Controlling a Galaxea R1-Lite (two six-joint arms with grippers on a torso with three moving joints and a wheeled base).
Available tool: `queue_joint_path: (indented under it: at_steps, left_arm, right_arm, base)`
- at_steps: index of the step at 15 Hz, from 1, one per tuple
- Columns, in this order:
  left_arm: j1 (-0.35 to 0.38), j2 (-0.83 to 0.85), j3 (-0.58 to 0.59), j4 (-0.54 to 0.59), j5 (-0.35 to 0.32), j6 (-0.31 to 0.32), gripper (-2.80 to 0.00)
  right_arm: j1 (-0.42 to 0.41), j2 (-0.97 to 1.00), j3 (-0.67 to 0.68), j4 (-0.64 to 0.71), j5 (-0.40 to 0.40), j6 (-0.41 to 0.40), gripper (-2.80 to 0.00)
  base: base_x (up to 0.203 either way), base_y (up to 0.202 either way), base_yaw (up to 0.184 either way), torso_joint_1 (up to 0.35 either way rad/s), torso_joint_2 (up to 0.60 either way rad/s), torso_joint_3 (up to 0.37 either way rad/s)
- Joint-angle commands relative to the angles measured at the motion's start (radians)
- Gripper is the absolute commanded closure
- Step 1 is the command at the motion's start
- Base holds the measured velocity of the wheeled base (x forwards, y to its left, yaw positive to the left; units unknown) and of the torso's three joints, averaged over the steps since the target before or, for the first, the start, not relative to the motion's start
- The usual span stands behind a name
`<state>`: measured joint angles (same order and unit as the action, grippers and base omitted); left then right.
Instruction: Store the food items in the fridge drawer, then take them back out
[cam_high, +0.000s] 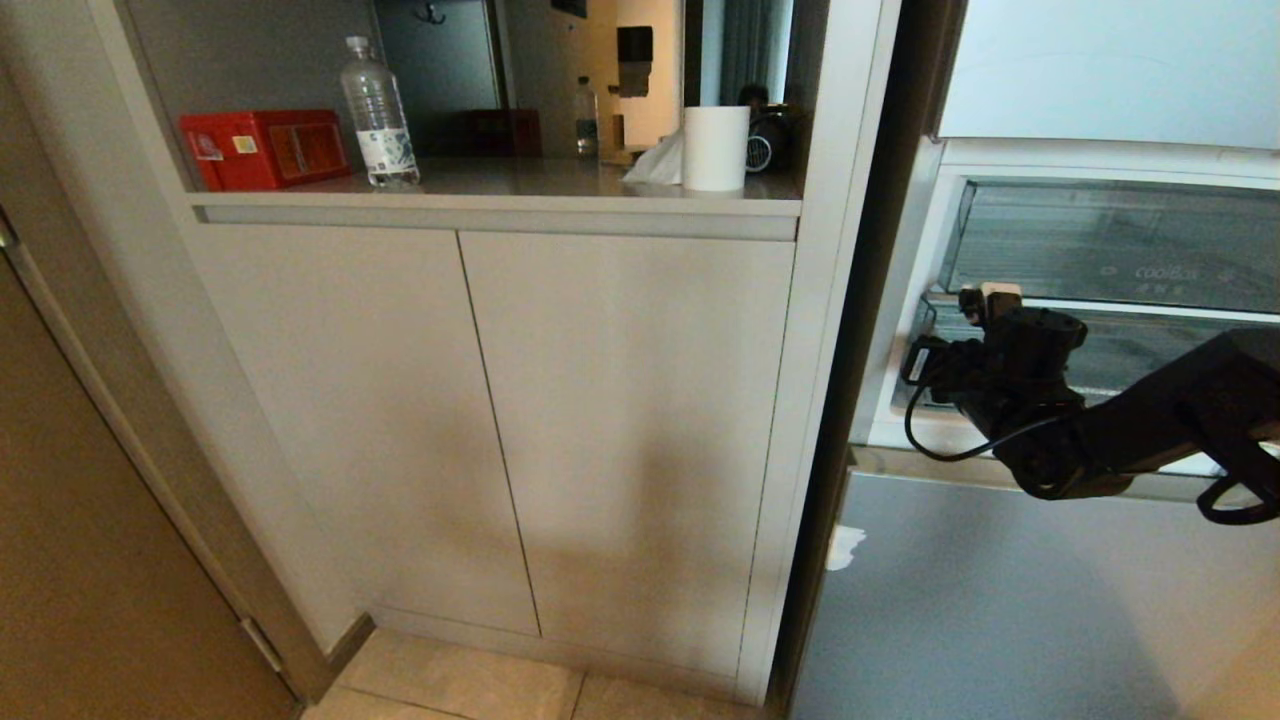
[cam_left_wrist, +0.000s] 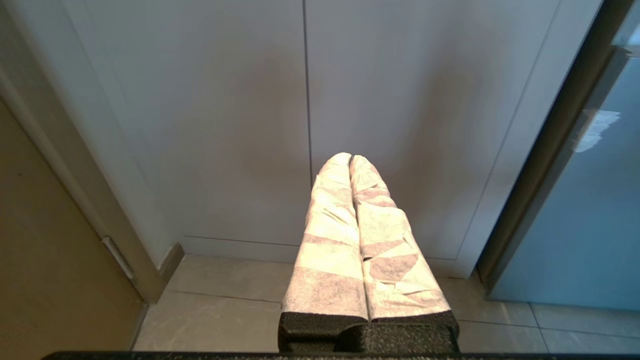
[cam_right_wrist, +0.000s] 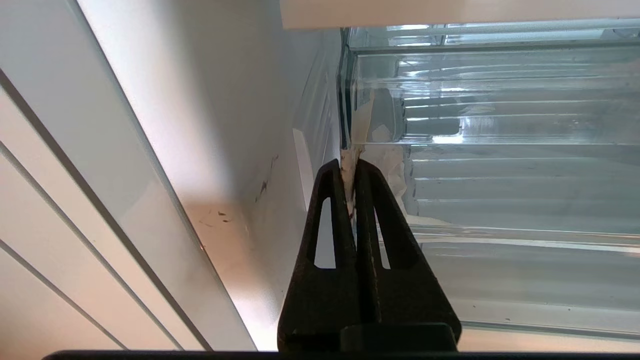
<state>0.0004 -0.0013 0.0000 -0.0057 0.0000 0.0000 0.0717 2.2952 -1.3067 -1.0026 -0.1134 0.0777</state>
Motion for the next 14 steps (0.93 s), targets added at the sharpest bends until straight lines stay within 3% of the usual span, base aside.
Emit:
queue_joint_path:
  at_steps: [1, 14]
  left_arm:
    - [0.0, 0.0, 0.002, 0.0, 0.0, 0.0, 0.0]
    - [0.0, 0.0, 0.002, 0.0, 0.0, 0.0, 0.0]
  right_arm:
    - [0.002, -0.031, 0.028, -0.008, 0.001, 0.002, 0.0]
    - [0.012, -0.227, 0.439, -0.168, 0.004, 0.017, 0.0]
  base:
    - [0.0, 0.0, 0.0, 0.0, 0.0, 0.0]
    - [0.0, 0.0, 0.0, 0.0, 0.0, 0.0]
